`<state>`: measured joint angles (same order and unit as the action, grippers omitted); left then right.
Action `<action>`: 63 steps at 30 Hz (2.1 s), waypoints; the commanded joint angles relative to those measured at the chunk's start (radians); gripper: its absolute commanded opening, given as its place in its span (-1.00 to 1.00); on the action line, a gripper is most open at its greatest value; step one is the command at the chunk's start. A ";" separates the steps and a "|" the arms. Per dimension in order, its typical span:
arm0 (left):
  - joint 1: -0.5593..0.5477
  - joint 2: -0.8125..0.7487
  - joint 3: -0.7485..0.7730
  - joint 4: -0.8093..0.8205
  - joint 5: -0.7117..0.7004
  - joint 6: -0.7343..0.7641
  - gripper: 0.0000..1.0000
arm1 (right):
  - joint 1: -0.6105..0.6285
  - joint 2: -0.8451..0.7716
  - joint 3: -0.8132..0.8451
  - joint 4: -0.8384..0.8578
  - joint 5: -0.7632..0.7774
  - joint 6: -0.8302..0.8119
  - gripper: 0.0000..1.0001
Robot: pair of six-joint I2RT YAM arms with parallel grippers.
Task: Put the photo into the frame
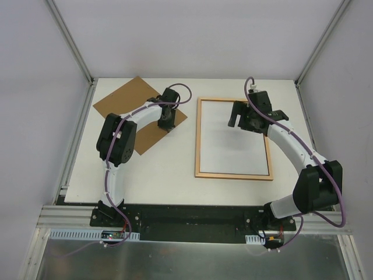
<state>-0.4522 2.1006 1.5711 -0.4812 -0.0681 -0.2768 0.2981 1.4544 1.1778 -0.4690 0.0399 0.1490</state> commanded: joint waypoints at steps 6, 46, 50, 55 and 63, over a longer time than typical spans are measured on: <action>-0.009 -0.146 -0.106 -0.036 0.062 -0.074 -1.00 | 0.076 0.081 0.019 0.085 -0.097 0.041 0.86; -0.290 -0.103 0.027 -0.036 0.208 -0.243 -1.00 | 0.099 0.167 -0.067 0.274 -0.156 0.199 0.85; -0.319 -0.054 0.090 -0.036 0.228 -0.263 -1.00 | 0.076 0.139 -0.113 0.291 -0.172 0.208 0.85; -0.345 0.005 0.151 -0.037 0.255 -0.282 -1.00 | 0.041 0.112 -0.168 0.328 -0.210 0.228 0.85; -0.358 -0.010 0.176 -0.036 0.264 -0.292 -1.00 | 0.026 0.130 -0.216 0.420 -0.276 0.274 0.84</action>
<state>-0.7998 2.1181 1.6981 -0.5137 0.1612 -0.5434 0.3294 1.6054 0.9813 -0.1368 -0.1829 0.3794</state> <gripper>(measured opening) 0.008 0.924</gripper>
